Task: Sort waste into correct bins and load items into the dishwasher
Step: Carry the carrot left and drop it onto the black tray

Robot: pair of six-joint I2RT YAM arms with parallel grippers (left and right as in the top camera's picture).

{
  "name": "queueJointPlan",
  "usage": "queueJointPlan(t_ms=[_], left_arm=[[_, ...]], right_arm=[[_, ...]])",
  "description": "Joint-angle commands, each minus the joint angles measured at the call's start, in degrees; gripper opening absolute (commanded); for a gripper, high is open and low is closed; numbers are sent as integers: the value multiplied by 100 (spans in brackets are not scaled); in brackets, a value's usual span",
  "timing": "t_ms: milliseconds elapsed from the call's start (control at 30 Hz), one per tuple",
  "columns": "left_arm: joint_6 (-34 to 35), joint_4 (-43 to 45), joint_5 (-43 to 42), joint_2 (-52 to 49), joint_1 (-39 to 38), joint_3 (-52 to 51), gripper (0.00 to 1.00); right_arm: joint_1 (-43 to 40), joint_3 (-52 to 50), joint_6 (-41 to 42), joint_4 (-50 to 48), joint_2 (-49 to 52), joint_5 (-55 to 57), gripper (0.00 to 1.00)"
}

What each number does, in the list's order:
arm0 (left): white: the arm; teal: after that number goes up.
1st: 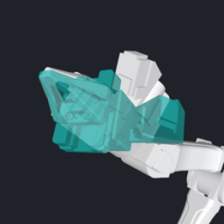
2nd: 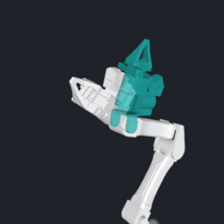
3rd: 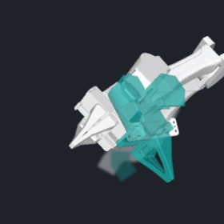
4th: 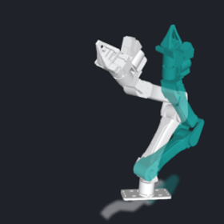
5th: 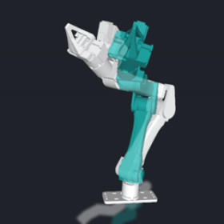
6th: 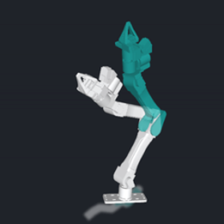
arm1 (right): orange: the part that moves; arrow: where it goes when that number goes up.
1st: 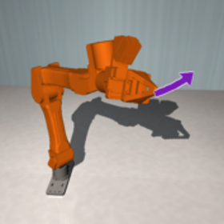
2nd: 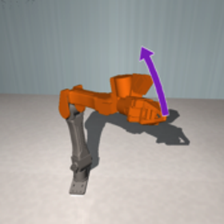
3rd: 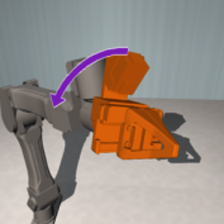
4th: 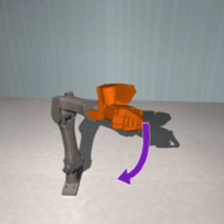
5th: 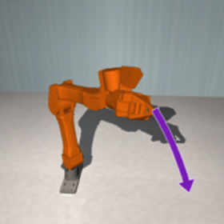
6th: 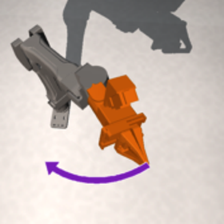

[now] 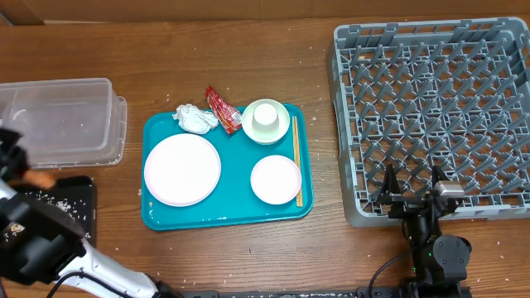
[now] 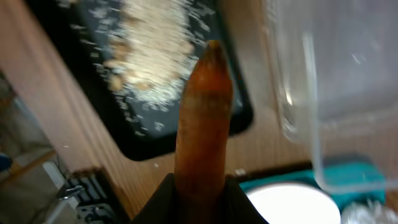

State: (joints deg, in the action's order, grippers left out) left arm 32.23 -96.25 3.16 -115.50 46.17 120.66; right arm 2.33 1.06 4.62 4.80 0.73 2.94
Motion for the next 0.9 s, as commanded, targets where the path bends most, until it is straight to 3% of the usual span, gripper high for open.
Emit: queueJointPlan(t_ms=[0,267,867], left_arm=[[385,101,280,236,452,-219,7],[400,1158,37,236,979,-1694,4],[402,3230,323,236,1008,-3801,10]], right_arm=[[-11,-59,-15,-20,-57,0,100],[-11,-59,-15,-17,-57,0,100],[-11,-59,-15,-17,-57,0,100]])
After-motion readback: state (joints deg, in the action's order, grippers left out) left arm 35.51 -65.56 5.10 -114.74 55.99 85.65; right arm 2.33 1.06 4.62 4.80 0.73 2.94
